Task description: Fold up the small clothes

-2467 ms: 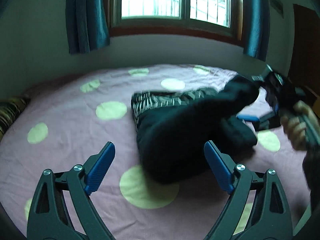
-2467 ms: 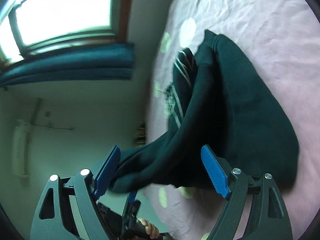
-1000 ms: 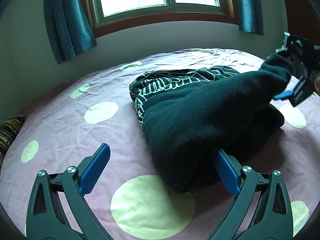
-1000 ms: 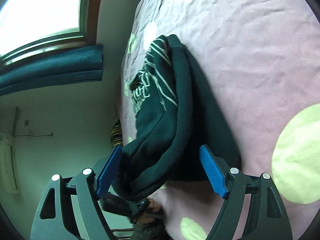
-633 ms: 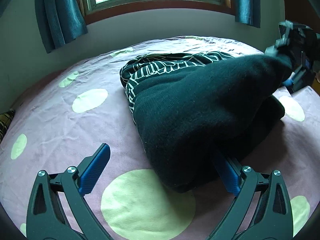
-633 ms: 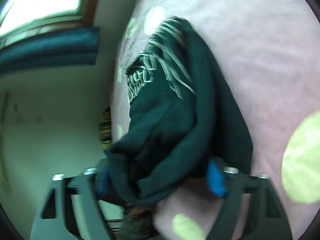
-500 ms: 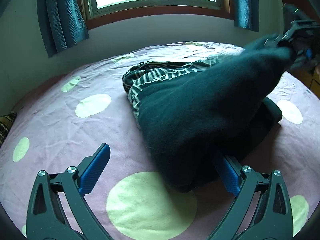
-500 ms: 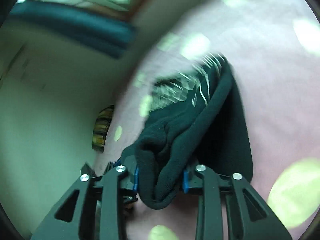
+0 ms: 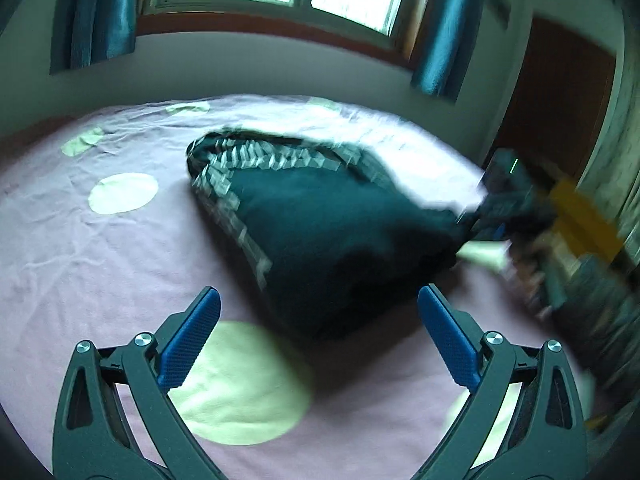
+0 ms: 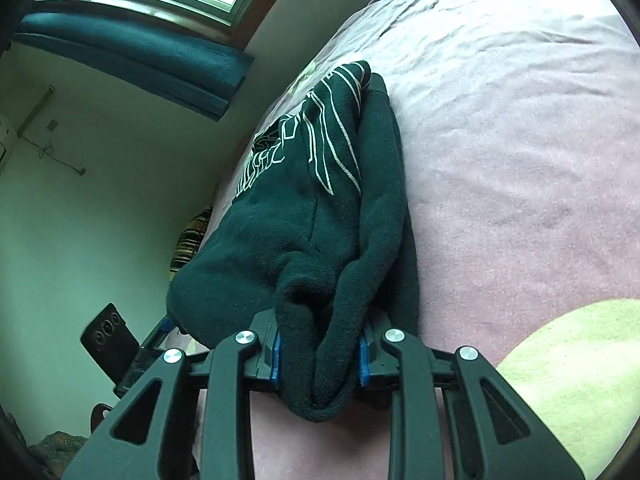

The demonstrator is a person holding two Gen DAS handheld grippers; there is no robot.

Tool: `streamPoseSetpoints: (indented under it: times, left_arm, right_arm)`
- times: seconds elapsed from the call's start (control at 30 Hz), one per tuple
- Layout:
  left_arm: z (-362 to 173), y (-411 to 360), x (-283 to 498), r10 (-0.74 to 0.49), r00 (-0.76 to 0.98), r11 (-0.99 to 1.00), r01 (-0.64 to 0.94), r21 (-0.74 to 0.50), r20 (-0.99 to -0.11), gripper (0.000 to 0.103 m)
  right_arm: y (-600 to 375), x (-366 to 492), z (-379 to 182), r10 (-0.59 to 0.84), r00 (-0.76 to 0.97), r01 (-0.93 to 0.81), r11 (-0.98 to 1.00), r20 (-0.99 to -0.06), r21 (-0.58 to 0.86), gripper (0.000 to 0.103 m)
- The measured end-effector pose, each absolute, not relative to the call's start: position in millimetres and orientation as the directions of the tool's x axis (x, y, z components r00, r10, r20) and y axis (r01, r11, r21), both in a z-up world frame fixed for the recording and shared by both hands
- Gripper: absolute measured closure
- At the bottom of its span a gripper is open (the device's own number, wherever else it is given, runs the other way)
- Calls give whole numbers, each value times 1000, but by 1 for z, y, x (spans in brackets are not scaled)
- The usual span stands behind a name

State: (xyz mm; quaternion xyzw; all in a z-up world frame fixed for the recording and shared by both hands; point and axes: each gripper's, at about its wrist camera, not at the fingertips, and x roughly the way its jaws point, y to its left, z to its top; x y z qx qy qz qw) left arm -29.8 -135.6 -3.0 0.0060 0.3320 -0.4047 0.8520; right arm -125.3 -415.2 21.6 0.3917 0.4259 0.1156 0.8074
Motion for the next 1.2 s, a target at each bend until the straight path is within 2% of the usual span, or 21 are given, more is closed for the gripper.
streamPoseSetpoints:
  times: [0.17,0.33,0.4,0.43,0.47,0.53,0.6,0.67,0.7,0.77,0.8,0.83,0.93,1.2]
  left_arm:
    - [5,-144,14,-785,338,603,610,-515,-519,4]
    - [-44,-164,47,-712,179,674,448,-588,-680,2]
    - [-74,-154,56,-795,69,591,314,-743,-603,2]
    - [-87,-150,58,-822,38,558,252,-791,-568,2]
    - [-89,-149,59,-825,40,555,252,-793,-564,2]
    - [-83,-153,57,-805,68,580,298,-758,-589,2]
    - [-81,-156,59,-804,72,580,309,-754,-590,2]
    - [-84,-156,61,-811,67,571,308,-761,-581,2]
    - [-85,-157,60,-813,68,566,320,-759,-578,2]
    - [-83,-157,60,-793,88,592,348,-727,-603,2]
    - [-83,-159,58,-768,111,621,366,-693,-631,2]
    - [-83,-159,56,-755,131,637,378,-672,-642,4]
    - [-83,-159,51,-745,178,648,420,-635,-643,6]
    - [-81,-159,40,-742,234,653,463,-599,-628,6]
  right_arm:
    - [-408,-122,22,487,620,152,694,-615,703,73]
    - [-404,-127,24,478,644,151,686,-597,712,63]
    - [-400,-129,27,460,650,160,694,-604,702,60]
    - [-398,-130,30,448,657,158,704,-606,692,53]
    - [-395,-132,34,423,664,164,722,-616,672,48]
    - [-391,-138,44,295,674,217,797,-677,564,25]
    - [-385,-145,49,187,675,246,855,-714,457,22]
    - [-388,-144,40,248,653,246,824,-715,511,22]
    - [-395,-144,30,317,641,262,766,-699,587,22]
    - [-404,-143,15,381,622,292,697,-684,655,37]
    - [-402,-142,13,413,608,261,703,-678,662,52]
    - [-403,-143,11,429,604,264,688,-672,676,55]
    - [-406,-149,3,451,613,260,660,-649,705,59]
    - [-407,-149,1,462,638,227,653,-616,723,59]
